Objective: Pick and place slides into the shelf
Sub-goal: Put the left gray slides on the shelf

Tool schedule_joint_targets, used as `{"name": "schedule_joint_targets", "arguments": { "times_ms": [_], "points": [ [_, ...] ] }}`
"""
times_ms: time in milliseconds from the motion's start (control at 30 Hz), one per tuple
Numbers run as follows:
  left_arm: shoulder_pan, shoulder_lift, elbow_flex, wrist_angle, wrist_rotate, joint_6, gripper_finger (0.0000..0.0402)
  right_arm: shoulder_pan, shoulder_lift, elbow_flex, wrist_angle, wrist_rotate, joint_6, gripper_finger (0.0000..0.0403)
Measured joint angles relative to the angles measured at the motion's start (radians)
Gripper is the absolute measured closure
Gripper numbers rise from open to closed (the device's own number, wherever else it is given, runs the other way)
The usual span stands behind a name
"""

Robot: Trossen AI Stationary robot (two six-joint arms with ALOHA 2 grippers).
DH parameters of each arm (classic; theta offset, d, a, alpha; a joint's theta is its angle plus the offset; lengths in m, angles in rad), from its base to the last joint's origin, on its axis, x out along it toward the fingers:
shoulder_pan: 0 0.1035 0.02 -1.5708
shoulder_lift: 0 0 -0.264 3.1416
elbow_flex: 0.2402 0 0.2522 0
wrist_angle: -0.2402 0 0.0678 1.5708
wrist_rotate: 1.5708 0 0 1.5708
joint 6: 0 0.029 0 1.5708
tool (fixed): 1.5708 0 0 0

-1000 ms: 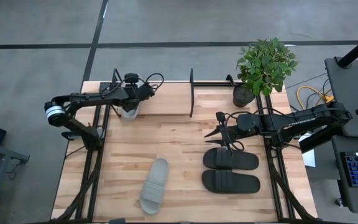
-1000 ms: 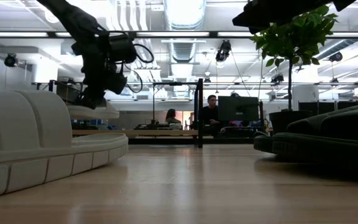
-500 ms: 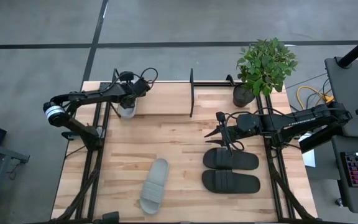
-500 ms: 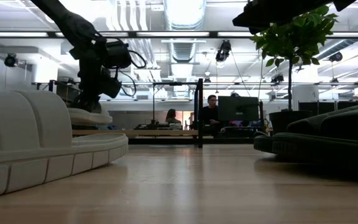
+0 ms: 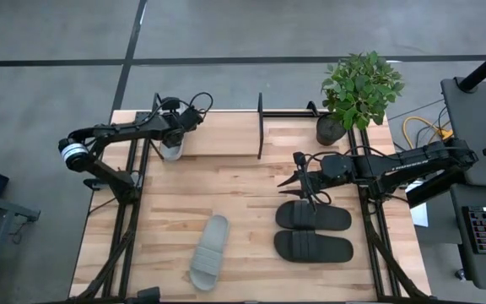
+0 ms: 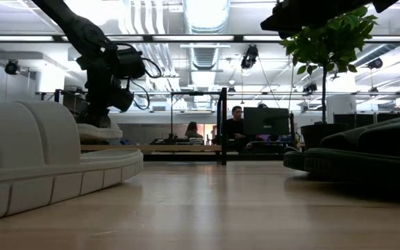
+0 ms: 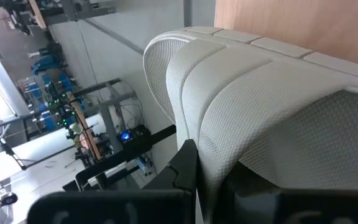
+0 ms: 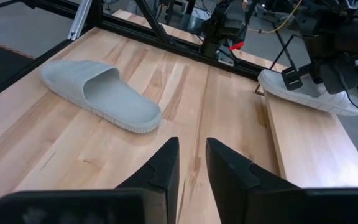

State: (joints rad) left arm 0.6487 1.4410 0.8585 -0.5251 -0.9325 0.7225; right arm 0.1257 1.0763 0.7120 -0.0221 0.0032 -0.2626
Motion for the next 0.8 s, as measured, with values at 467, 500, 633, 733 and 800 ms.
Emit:
{"name": "schedule_joint_targets", "arguments": {
  "times_ms": [467, 500, 633, 733, 800],
  "points": [
    [0.000, 0.028, -0.073, 0.120, -0.002, 0.129, 0.0401, 0.000, 0.000, 0.000, -0.006, 0.000, 0.000, 0.0330],
    [0.000, 0.027, -0.081, 0.135, -0.005, 0.133, 0.0401, 0.000, 0.000, 0.000, -0.006, 0.000, 0.000, 0.0332],
    [0.000, 0.027, -0.083, 0.141, -0.007, 0.131, 0.0401, 0.000, 0.000, 0.000, -0.006, 0.000, 0.000, 0.0334],
    [0.000, 0.027, -0.083, 0.142, -0.007, 0.132, 0.0401, 0.000, 0.000, 0.000, -0.006, 0.000, 0.000, 0.0331],
    [0.000, 0.027, -0.083, 0.142, -0.007, 0.130, 0.0401, 0.000, 0.000, 0.000, -0.006, 0.000, 0.000, 0.0329]
  ]
}}
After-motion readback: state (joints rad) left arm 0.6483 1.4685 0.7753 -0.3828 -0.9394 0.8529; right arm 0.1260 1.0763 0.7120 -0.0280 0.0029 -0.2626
